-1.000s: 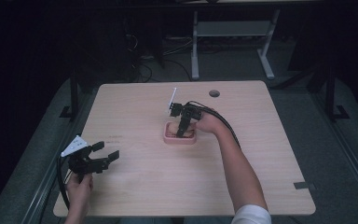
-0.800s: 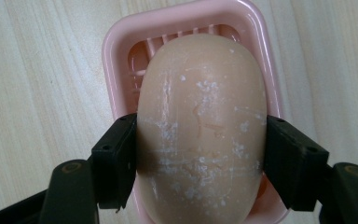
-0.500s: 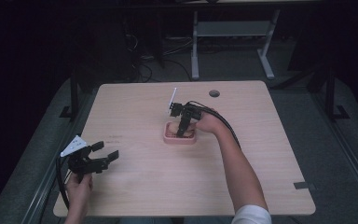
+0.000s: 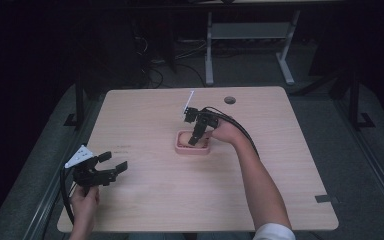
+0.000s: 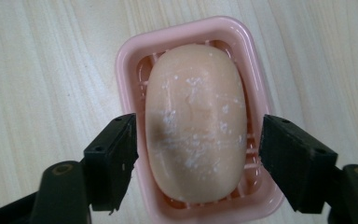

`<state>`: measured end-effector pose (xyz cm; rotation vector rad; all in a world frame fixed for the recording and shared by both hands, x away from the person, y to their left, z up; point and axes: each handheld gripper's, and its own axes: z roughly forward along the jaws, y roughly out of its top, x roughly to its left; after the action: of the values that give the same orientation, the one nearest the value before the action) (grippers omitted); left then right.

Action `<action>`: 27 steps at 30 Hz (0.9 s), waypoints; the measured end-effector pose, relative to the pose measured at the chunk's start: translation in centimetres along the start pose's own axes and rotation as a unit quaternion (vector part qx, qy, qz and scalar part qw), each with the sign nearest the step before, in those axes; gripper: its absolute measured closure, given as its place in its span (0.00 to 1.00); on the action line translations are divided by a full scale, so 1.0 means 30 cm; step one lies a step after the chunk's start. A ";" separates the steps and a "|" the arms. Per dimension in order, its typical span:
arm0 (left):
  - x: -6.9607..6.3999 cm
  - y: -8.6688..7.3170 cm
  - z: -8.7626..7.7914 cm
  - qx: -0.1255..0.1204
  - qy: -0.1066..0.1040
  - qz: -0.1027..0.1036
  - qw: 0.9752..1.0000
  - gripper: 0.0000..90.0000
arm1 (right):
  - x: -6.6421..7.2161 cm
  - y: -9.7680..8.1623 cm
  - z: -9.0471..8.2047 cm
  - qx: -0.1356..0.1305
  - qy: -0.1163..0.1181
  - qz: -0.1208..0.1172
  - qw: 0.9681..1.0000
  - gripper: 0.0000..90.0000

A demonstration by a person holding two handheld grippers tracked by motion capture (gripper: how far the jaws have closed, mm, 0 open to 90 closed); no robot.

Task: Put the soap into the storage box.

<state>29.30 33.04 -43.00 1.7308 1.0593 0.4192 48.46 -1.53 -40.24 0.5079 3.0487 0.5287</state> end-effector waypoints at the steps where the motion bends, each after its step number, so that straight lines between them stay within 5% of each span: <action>1: -0.001 0.000 0.000 0.000 0.000 0.000 1.000 0.16 | 0.001 -0.008 -0.003 -0.003 -0.001 0.000 1.000 0.30; 27: -0.011 0.002 0.005 0.003 -0.001 0.005 1.000 0.16 | 0.036 -0.209 -0.147 -0.051 -0.022 0.042 0.998 0.27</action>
<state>29.26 32.69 -42.94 1.7426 1.0522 0.4213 45.19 -8.20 -38.07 0.6381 2.9515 0.6617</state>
